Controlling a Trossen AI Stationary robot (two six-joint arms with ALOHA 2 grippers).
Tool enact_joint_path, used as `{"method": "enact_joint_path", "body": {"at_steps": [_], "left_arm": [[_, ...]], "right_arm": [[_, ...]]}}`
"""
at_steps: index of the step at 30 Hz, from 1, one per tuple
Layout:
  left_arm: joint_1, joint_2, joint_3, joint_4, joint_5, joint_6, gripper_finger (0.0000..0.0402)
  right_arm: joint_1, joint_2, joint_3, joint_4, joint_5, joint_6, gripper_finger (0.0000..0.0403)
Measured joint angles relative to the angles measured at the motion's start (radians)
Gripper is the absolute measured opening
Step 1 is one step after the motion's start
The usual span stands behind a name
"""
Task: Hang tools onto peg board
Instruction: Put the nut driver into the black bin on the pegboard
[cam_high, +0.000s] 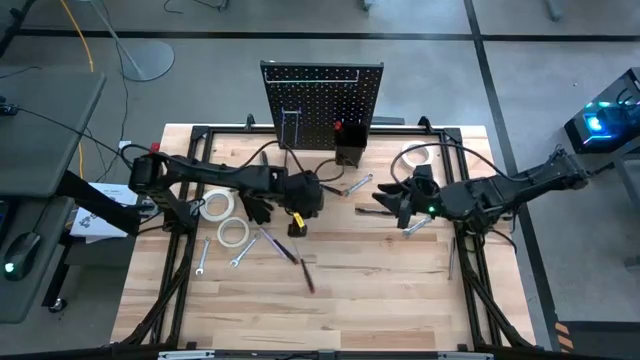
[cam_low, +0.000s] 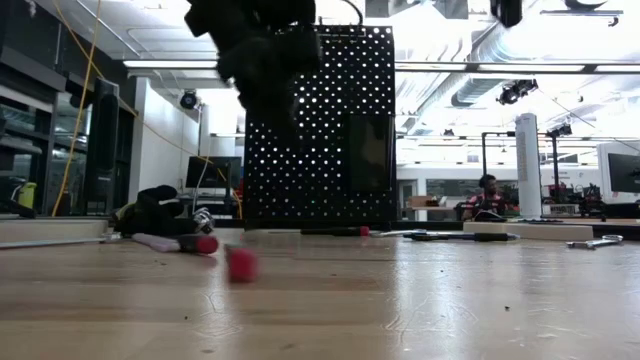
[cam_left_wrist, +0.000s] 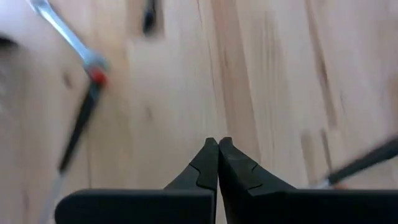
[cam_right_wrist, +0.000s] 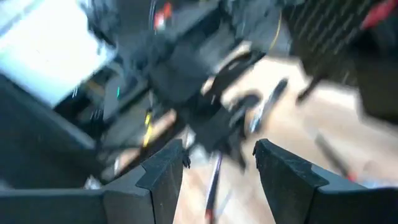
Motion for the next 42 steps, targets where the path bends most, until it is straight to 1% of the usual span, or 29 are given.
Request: {"method": "enact_joint_path", "body": {"at_steps": [2, 4, 5, 8, 10, 12, 15, 18, 20, 23, 25, 27, 29, 30, 35, 39, 42], "left_arm": [[-0.016, -0.002, -0.021, -0.063, 0.031, 0.0, 0.0002], [-0.051, -0.016, -0.062, -0.098, 0.077, -0.007, 0.0002], [-0.074, -0.027, -0.088, -0.113, 0.095, -0.019, 0.0001], [-0.16, -0.084, -0.174, -0.123, 0.119, -0.093, 0.0001], [-0.225, -0.128, -0.236, -0.118, 0.122, -0.191, 0.0001], [-0.293, -0.178, -0.3, -0.083, 0.123, -0.329, 0.0001], [-0.407, -0.233, -0.398, 0.066, 0.113, -0.576, 0.0], [-0.508, -0.221, -0.463, 0.205, 0.059, -0.782, 0.0], [-0.548, -0.175, -0.463, 0.243, 0.035, -0.843, 0.0], [-0.572, -0.082, -0.438, 0.284, 0.018, -0.813, 0.0], [-0.572, -0.019, -0.405, 0.309, 0.015, -0.764, 0.0], [-0.559, 0.036, -0.372, 0.3, 0.011, -0.725, 0.0], [-0.549, 0.077, -0.343, 0.293, -0.006, -0.693, 0.0], [-0.544, 0.091, -0.331, 0.29, -0.012, -0.678, 0.0001], [-0.511, 0.121, -0.315, 0.332, -0.034, -0.609, 0.0001], [-0.481, 0.128, -0.317, 0.399, -0.053, -0.535, 0.0001], [-0.454, 0.131, -0.319, 0.469, -0.064, -0.472, 0.0001]], "right_arm": [[0.0, 0.052, -0.001, -0.035, -0.095, 0.034, 0.0193], [0.002, 0.112, -0.004, -0.045, -0.165, 0.043, 0.0193], [0.004, 0.137, -0.004, -0.038, -0.179, 0.043, 0.0193], [0.011, 0.207, -0.002, 0.008, -0.168, 0.069, 0.0193], [0.011, 0.248, -0.003, 0.028, -0.171, 0.074, 0.0193], [0.011, 0.269, -0.003, 0.032, -0.175, 0.076, 0.0193], [0.008, 0.284, -0.003, 0.02, -0.177, 0.078, 0.0193], [-0.006, 0.281, -0.003, -0.002, -0.172, 0.107, 0.0193], [-0.013, 0.28, -0.003, -0.028, -0.168, 0.124, 0.0193], [-0.02, 0.282, -0.003, -0.057, -0.181, 0.124, 0.0185], [-0.02, 0.284, -0.003, -0.096, -0.195, 0.124, 0.0159], [-0.019, 0.288, -0.003, -0.136, -0.201, 0.13, 0.0106], [-0.015, 0.288, -0.003, -0.187, -0.207, 0.153, 0.0037], [-0.01, 0.288, -0.003, -0.205, -0.209, 0.167, 0.0019], [0.049, 0.288, -0.003, -0.304, -0.199, 0.278, 0.0003], [0.124, 0.288, -0.003, -0.372, -0.194, 0.38, 0.0001], [0.184, 0.288, -0.003, -0.434, -0.169, 0.476, 0.0001]]}}
